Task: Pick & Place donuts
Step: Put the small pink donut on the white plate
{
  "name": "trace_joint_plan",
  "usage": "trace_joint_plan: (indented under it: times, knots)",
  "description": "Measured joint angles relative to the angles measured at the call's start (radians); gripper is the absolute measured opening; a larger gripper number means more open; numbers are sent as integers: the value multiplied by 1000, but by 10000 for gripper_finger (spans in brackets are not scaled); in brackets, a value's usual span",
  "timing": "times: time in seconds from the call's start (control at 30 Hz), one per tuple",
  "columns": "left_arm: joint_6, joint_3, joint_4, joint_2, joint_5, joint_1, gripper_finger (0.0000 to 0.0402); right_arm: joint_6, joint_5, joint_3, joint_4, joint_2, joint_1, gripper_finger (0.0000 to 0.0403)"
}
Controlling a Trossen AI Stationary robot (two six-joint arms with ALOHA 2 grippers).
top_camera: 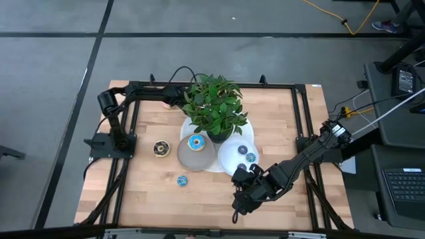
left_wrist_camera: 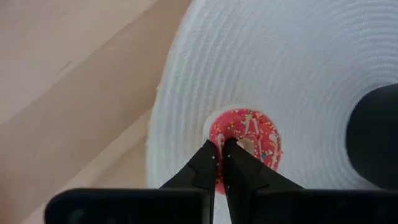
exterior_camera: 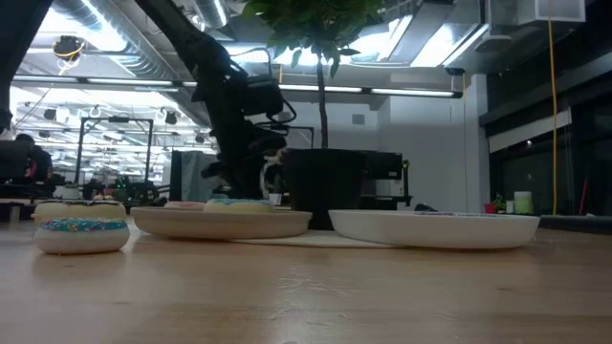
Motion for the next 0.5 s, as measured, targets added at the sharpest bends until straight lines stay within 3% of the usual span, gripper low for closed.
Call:
trace_joint_plan:
  times: [0.5]
  knots:
    - [-44, 0, -214, -122, -57, 18, 10, 0, 0, 0, 0, 0, 0, 204]
